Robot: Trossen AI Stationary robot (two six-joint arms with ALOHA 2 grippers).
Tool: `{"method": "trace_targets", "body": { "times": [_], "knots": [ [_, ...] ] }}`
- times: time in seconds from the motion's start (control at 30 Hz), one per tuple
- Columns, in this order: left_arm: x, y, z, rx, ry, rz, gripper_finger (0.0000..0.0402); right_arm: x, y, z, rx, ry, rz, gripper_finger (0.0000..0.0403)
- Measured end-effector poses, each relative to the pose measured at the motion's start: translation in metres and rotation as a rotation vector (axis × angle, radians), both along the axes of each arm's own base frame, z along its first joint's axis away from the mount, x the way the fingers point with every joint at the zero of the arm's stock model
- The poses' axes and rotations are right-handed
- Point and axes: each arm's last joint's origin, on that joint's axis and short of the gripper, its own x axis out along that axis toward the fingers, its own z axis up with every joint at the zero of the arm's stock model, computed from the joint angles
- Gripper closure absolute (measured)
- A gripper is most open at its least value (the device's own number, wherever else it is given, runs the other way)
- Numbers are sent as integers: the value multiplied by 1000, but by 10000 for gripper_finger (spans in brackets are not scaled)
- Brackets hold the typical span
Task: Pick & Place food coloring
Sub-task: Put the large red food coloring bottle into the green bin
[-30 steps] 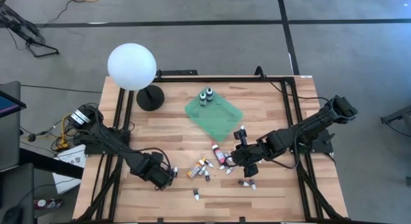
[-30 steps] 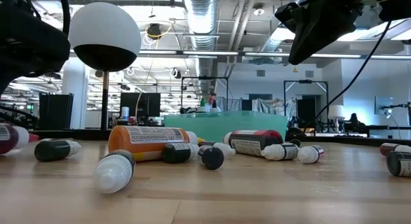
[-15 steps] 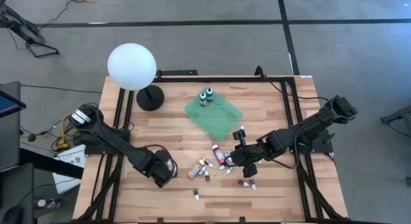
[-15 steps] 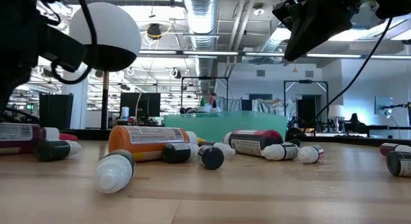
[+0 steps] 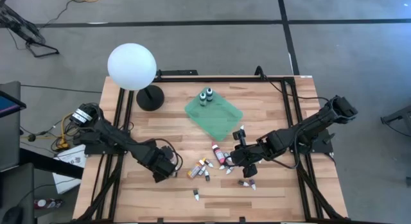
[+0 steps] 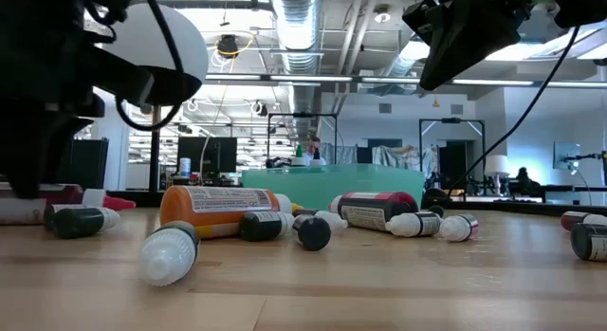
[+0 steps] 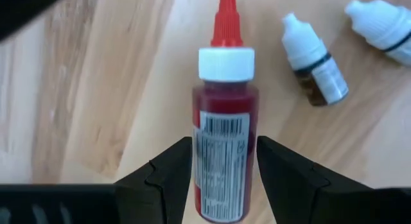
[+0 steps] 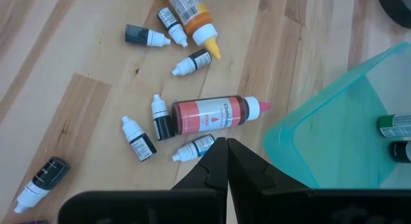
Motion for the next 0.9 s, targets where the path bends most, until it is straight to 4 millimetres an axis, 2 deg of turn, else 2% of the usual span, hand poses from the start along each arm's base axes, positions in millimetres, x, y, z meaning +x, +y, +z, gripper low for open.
{"method": "trace_targets", "body": {
  "times": [0.27, 0.6, 0.9],
  "knots": [
    [10, 16, 0, -49, 1, -25, 232, 0, 0, 0, 0, 0, 0, 403],
    [25, 45, 0, -175, 1, 54, 233, 0, 0, 0, 0, 0, 0, 403],
    [33, 59, 0, -207, -45, 14, 233, 0, 0, 0, -2, 4, 0, 403]
  ]
}}
